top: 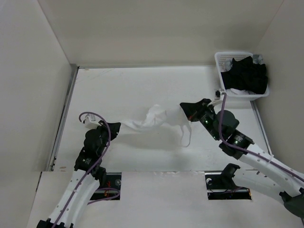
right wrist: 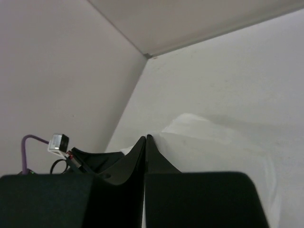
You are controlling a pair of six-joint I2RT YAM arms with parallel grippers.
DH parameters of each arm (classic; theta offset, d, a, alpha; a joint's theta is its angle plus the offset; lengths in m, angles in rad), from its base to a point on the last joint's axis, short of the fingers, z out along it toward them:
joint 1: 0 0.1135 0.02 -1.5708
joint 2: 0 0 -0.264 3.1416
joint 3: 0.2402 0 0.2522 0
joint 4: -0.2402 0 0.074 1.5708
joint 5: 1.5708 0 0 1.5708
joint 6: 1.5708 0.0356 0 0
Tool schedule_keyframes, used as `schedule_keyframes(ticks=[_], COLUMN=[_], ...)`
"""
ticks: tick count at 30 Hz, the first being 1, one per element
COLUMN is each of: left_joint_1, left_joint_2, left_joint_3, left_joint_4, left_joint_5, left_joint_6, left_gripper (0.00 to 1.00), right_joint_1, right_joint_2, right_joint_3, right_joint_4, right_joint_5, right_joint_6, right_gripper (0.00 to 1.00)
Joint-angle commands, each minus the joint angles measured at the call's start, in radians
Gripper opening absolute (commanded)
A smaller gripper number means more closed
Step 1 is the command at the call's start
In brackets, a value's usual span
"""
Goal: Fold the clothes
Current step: Flatten the tank top out
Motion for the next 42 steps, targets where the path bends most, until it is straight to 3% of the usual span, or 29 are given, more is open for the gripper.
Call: schedule_keyframes(ticks=[1,6,11,13,15,16,18,21,23,24,26,28,30,32,42], left_joint_1=[-0.003,0.013,0.012,0.010,0.004,0.001,0.000,0.018,0.023,0.023,0.017,0.012,0.012,0.012,0.010], left_joint_2=[-0.015,0.031,0.138,0.192,0.226,0.232,0.235,0.247,0.260,0.267,0.284,0.299,0.309,0.310,0.315], left_joint_3=[-0.064,-0.052,-0.004,0.002,0.000,-0.010,-0.027,-0.046,-0.052,-0.056,-0.059,-0.061,-0.063,-0.064,-0.066], left_joint_4=[-0.048,-0.030,0.054,0.082,0.099,0.107,0.113,0.114,0.116,0.120,0.134,0.150,0.162,0.173,0.179], left_joint_5=[-0.040,-0.049,-0.048,-0.038,-0.034,-0.034,-0.037,-0.034,-0.034,-0.032,-0.031,-0.026,-0.020,-0.014,-0.009], left_joint_6=[-0.011,-0.018,-0.010,-0.008,-0.012,-0.015,-0.018,-0.015,-0.012,-0.010,-0.007,-0.005,-0.005,-0.007,-0.005], left_gripper=[0.03,0.03,0.03,0.03,0.03,0.04,0.04,0.04,0.04,0.04,0.04,0.04,0.04,0.04,0.05], right_joint_1=[-0.101,-0.335,-0.456,-0.478,-0.496,-0.495,-0.489,-0.403,-0.333,-0.303,-0.263,-0.236,-0.222,-0.226,-0.237], right_joint_2=[0.060,0.346,0.789,0.926,0.989,0.977,0.910,0.743,0.652,0.629,0.617,0.609,0.618,0.647,0.732], right_joint_3=[-0.137,-0.115,0.251,0.400,0.475,0.469,0.399,0.190,0.061,0.014,-0.030,-0.056,-0.067,-0.068,-0.062], right_joint_4=[-0.057,0.149,0.180,0.122,0.076,0.063,0.074,0.120,0.140,0.149,0.143,0.167,0.197,0.209,0.223], right_joint_5=[0.028,-0.159,-0.246,-0.242,-0.220,-0.213,-0.202,-0.144,-0.141,-0.154,-0.217,-0.254,-0.254,-0.260,-0.285], right_joint_6=[0.026,0.032,-0.041,-0.063,-0.061,-0.052,-0.057,-0.071,-0.055,-0.046,-0.032,-0.014,-0.011,-0.006,0.015], right_gripper=[0.01,0.01,0.02,0.10,0.28,0.37,0.46,0.46,0.24,0.08,0.00,0.06,0.24,0.33,0.39])
